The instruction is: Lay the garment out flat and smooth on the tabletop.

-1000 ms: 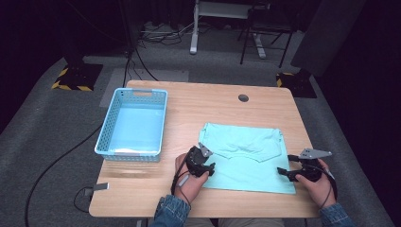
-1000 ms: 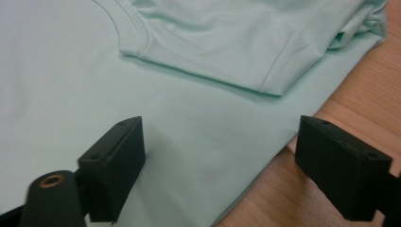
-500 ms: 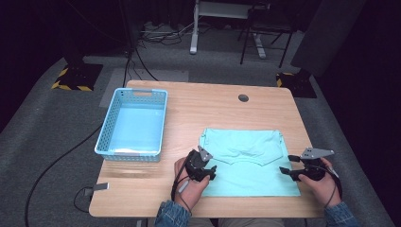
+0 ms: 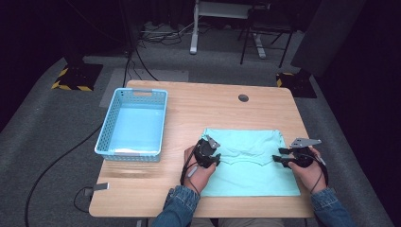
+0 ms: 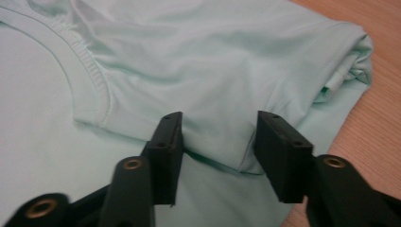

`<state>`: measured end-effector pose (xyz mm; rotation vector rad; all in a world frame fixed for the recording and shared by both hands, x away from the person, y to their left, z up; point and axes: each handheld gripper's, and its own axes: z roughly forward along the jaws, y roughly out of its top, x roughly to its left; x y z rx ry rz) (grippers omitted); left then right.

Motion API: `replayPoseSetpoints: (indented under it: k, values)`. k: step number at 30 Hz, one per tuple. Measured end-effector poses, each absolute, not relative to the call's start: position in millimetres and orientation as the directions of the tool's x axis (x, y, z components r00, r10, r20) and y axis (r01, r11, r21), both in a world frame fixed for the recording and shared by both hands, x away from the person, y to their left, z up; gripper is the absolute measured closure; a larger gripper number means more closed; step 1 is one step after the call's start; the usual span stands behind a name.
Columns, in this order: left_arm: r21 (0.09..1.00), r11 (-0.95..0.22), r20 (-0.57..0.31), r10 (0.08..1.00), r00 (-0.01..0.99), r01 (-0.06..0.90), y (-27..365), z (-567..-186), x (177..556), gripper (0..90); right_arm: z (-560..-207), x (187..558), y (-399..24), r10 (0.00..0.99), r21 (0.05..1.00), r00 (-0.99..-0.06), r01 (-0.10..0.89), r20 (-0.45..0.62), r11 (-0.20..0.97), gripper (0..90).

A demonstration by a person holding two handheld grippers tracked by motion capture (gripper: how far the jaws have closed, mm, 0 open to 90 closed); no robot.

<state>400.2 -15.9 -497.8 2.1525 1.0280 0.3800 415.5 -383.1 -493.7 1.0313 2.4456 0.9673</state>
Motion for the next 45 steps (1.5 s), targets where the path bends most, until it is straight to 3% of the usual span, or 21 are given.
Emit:
replayPoseSetpoints:
  k: [4, 7, 12, 13, 16, 19, 21, 24, 27, 29, 38, 45]
  values:
    - [0.704, -0.455, -0.005, 0.765, 0.644, 0.545, -18, -497, 400, 78.8, -493, 413, -381, 0.713, 0.697, -0.701, 0.500, -0.023, 0.514, 76.0]
    - [0.711, -0.456, 0.000, 0.762, 0.648, 0.536, -17, -495, 398, 88.1, -491, 409, -381, 0.710, 0.709, -0.703, 0.482, -0.038, 0.515, 82.8]
    - [0.730, -0.448, 0.017, 0.767, 0.642, 0.516, -13, -485, 394, 89.7, -478, 400, -381, 0.715, 0.738, -0.695, 0.441, -0.079, 0.511, 87.4]
    - [0.728, -0.447, 0.014, 0.768, 0.640, 0.520, -13, -485, 394, 88.8, -476, 399, -381, 0.714, 0.740, -0.695, 0.434, -0.089, 0.514, 87.7]
    - [0.727, -0.432, 0.000, 0.778, 0.629, 0.534, -12, -486, 391, 63.8, -472, 396, -381, 0.714, 0.742, -0.693, 0.427, -0.099, 0.517, 87.9]
    - [0.726, -0.435, -0.014, 0.765, 0.644, 0.533, -14, -490, 389, 48.1, -469, 394, -380, 0.713, 0.750, -0.694, 0.421, -0.096, 0.511, 87.9]
    - [0.708, -0.455, -0.013, 0.756, 0.655, 0.540, -18, -495, 390, 47.6, -470, 394, -380, 0.714, 0.753, -0.694, 0.421, -0.091, 0.506, 87.9]
    - [0.700, -0.480, 0.019, 0.752, 0.659, 0.528, -21, -498, 392, 58.1, -470, 395, -381, 0.718, 0.756, -0.691, 0.427, -0.080, 0.496, 87.9]
    - [0.698, -0.486, 0.025, 0.751, 0.660, 0.526, -22, -496, 394, 79.7, -471, 394, -382, 0.718, 0.760, -0.692, 0.428, -0.072, 0.489, 87.8]
    - [0.708, -0.477, 0.023, 0.753, 0.658, 0.521, -21, -495, 395, 85.7, -471, 394, -383, 0.718, 0.762, -0.692, 0.428, -0.070, 0.486, 87.7]
    - [0.763, -0.441, 0.035, 0.757, 0.652, 0.472, -19, -470, 389, 86.9, -460, 389, -382, 0.712, 0.781, -0.697, 0.397, -0.085, 0.481, 87.8]
    - [0.744, -0.474, 0.034, 0.730, 0.683, 0.471, -10, -468, 354, 86.9, -456, 360, -384, 0.686, 0.763, -0.722, 0.392, -0.091, 0.514, 87.7]
